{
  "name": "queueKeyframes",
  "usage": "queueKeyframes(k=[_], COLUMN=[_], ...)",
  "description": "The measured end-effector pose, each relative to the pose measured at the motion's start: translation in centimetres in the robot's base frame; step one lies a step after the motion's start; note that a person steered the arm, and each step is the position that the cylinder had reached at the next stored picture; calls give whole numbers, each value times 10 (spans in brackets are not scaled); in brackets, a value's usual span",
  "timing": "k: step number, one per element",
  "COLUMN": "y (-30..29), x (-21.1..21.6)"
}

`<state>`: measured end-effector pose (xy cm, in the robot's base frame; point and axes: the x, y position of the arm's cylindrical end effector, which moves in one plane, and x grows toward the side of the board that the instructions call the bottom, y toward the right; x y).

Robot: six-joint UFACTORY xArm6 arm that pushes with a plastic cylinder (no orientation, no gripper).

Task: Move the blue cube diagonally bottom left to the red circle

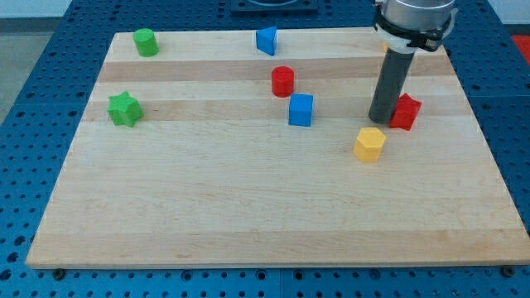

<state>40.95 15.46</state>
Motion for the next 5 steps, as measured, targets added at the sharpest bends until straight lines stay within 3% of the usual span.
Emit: queueKeyframes(k=[5], y=[-155], x=[-20])
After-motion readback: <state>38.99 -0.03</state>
